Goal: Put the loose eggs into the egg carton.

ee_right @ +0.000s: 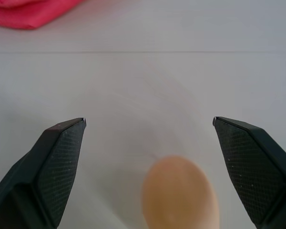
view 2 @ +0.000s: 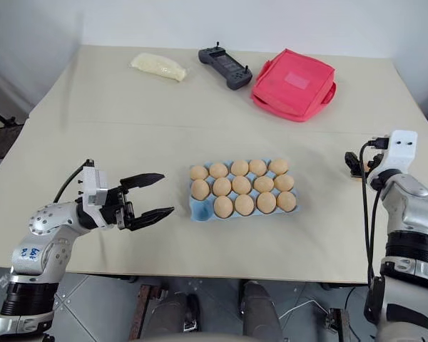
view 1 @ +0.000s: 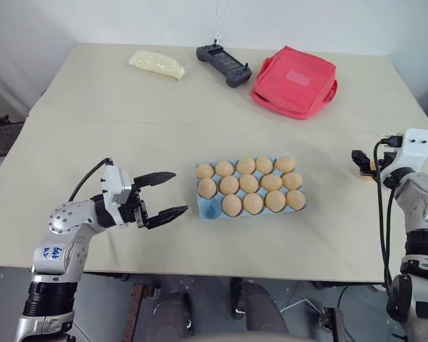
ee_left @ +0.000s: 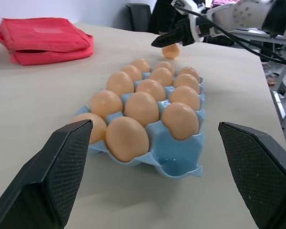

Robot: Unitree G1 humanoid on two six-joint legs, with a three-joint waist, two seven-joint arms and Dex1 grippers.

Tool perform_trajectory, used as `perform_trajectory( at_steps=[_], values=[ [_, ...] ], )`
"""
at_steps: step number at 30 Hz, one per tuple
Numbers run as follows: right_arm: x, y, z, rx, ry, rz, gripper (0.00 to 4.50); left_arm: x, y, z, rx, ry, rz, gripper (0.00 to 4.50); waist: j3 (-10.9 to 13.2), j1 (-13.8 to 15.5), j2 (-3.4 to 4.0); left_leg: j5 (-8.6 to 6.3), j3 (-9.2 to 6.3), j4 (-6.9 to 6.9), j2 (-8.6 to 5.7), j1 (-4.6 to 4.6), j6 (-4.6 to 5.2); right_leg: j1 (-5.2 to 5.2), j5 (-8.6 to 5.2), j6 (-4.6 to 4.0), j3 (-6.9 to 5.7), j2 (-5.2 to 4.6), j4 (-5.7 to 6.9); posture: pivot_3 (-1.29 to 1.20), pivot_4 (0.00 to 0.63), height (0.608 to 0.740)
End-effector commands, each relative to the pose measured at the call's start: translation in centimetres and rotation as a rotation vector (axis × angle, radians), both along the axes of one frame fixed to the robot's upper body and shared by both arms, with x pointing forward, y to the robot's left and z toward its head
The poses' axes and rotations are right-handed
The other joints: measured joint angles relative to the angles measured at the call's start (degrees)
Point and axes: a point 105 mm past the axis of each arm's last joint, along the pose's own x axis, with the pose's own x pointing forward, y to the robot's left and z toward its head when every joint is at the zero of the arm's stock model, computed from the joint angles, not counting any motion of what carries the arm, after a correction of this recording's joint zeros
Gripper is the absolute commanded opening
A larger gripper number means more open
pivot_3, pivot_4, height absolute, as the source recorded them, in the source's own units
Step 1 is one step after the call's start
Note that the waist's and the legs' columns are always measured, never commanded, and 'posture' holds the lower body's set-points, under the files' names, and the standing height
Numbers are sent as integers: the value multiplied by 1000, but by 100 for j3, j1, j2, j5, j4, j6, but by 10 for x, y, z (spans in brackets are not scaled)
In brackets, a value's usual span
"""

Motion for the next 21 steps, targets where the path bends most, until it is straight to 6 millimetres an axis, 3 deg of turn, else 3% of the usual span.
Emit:
perform_trajectory(
  at_steps=[1, 15, 18, 21],
  values=[
    [8, -3, 10, -14, -50, -23, 4474, -4, -6, 7, 3, -36, -26, 4500, 1, -17, 3, 12, 3, 0, 0, 1, -21, 0, 0, 0, 2, 0, 1, 0, 150, 740],
    [12, -15, -24, 33, 32, -93, 4474, 0, -9, 5, 4, -40, -18, 4500, 2, -42, 4, 16, 27, -1, 0, 25, -26, 1, 0, 0, 30, 1, 18, 0, 150, 740],
    [15, -14, -24, 57, 23, -98, 3917, 1, -10, 6, 2, -45, -21, 4500, 2, -60, 4, 16, 33, -1, 0, 33, -26, 2, 0, 0, 39, 1, 24, 0, 150, 740],
    [19, -8, -19, 55, 11, -67, 2857, 1, -9, 7, 1, -48, -21, 4500, 2, -80, 4, 17, 33, -2, 1, 36, -28, 2, 0, 0, 43, 2, 27, 0, 150, 740]
  ],
)
